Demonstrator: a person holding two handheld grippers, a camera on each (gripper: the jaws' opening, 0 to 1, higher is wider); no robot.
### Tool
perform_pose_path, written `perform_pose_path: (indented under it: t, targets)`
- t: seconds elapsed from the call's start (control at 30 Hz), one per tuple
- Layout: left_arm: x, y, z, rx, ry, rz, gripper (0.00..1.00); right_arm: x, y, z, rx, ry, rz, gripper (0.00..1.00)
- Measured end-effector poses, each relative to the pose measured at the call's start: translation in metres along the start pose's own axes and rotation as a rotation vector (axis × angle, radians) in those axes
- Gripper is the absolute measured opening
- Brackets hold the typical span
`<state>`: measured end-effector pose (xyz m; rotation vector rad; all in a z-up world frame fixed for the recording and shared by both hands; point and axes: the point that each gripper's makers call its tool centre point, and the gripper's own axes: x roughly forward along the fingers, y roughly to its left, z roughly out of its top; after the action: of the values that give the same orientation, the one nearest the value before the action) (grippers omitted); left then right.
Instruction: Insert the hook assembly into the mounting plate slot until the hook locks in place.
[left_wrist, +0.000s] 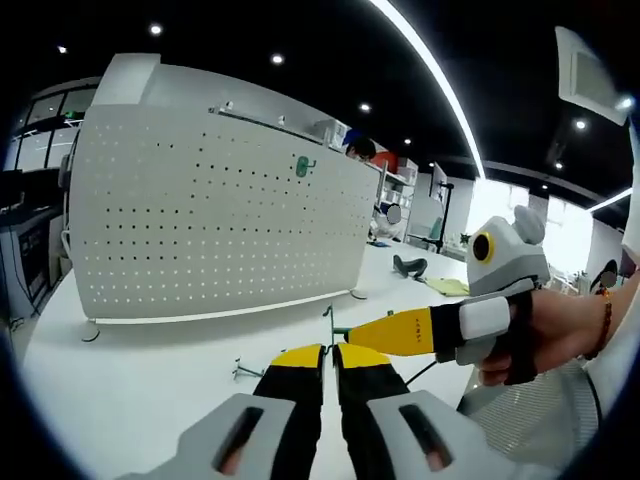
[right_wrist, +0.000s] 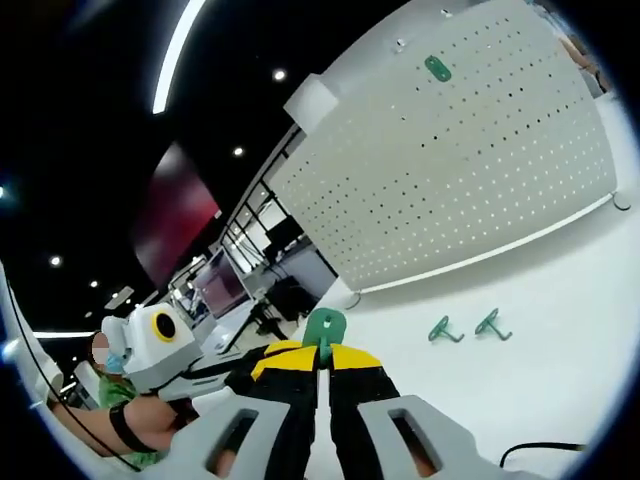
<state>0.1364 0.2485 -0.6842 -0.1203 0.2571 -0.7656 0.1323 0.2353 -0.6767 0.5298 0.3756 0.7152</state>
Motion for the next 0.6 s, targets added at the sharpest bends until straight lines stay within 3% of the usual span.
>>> perform_pose_path:
  t: [0.23, 0.6]
  targets:
    - [0.002, -0.001, 0.008, 0.034, -0.006, -0.017, 0.05, -0.003, -0.006, 0.017, -0.07, -0.054, -0.058, 0.01]
    - [-0.002, -0.002, 0.02, 0.033, -0.045, -0.01, 0.12, -0.004, -0.011, 0.04, -0.159, -0.077, -0.089, 0.01]
